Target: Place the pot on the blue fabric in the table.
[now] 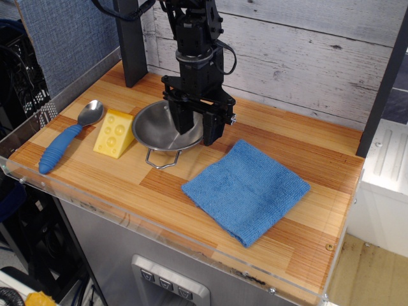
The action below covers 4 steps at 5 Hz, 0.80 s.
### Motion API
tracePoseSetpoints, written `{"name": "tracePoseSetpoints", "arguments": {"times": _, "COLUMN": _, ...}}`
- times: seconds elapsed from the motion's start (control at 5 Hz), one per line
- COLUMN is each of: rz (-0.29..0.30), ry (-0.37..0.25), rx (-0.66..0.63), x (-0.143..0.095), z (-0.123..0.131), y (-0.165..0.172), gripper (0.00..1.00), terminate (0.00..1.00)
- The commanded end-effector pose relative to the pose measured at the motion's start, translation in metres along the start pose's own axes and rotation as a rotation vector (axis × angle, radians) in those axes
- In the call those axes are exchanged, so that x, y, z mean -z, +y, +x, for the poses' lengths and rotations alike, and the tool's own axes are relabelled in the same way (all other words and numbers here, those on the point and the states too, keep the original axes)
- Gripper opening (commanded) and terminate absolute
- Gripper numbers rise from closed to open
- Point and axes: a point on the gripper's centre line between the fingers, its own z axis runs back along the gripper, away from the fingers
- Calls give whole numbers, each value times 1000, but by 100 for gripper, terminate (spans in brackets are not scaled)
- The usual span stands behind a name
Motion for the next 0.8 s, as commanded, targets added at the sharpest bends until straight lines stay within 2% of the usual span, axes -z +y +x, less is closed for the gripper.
{"name": "tracePoseSetpoints", "arguments": {"times": 0.0, "rz": 24, "ry": -44, "rx": 12, "x": -10, "z": -4, "y": -1, "gripper": 0, "terminate": 0}}
{"name": "tracePoseSetpoints", "arguments": {"times": 0.2, "rz": 23, "ry": -51, "rx": 16, "x": -14, "z": -7, "y": -3, "gripper": 0, "terminate": 0}}
{"name": "tracePoseSetpoints", "arguments": {"times": 0.4, "rz": 5, "ry": -75, "rx": 9, "x": -30, "z": -12, "y": 0, "gripper": 0, "terminate": 0}}
{"name": "tracePoseSetpoints", "arguments": {"times": 0.6, "rz": -29, "ry": -110, "rx": -5, "x": -60, "z": -20, "y": -1, "gripper": 0, "terminate": 0}}
